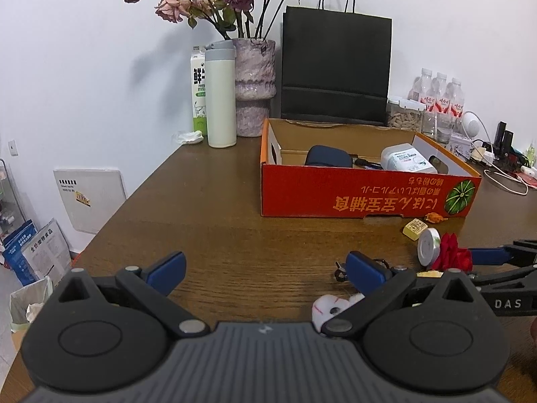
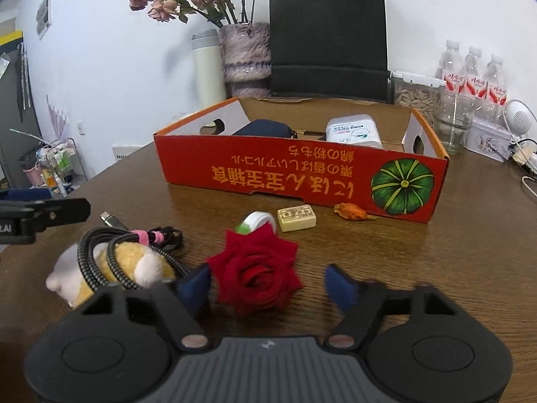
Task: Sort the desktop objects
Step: 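Withdraw both tools from the box toward the red rose and cable, then grasp the red rose with the right tool while the left tool grasps the black cable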
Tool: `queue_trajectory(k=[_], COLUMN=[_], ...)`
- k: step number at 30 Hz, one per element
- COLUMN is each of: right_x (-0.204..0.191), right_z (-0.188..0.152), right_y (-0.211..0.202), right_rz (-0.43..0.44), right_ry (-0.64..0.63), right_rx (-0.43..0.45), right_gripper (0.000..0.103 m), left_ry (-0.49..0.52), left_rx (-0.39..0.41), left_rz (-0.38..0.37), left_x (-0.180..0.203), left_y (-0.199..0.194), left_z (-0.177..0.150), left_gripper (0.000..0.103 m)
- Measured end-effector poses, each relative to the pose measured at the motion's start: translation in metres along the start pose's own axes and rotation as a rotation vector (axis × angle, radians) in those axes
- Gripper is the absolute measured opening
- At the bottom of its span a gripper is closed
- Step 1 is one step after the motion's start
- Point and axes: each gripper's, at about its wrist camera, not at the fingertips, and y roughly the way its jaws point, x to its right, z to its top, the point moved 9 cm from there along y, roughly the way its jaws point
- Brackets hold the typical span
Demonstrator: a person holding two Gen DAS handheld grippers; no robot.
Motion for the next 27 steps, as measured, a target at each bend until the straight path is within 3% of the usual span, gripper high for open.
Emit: queue_trajectory(k=[1,7,13,27], right_x=[0.000,0.001,0.010,0.035], right_z=[-0.001,0.001,0.004,0.001], right_y=[0.001,-0.005,-0.012,-0.041], right_rz=[0.001,0.008,-0.027,-0.099], right_ry=[0.001,0.009,0.020,0.036], right_rx=[-0.005,0.023,0.053,0.123], right_gripper=[0.047,0.035,0.031,0.029], left_ry=[0.000,0.014,0.039,0.168], left_rx=[-0.002,0.000,0.000,-0.023], left_rz=[-0.002,-0.011,-0.029,-0.193], left_x=[0.000,0.006,0.018,0.087], left_y=[0.000,-0.003,-0.008,-0.021], left_z=[0.000,-0.002,0.000,0.004], left_gripper=[0.103,0.103,0.103,0.103])
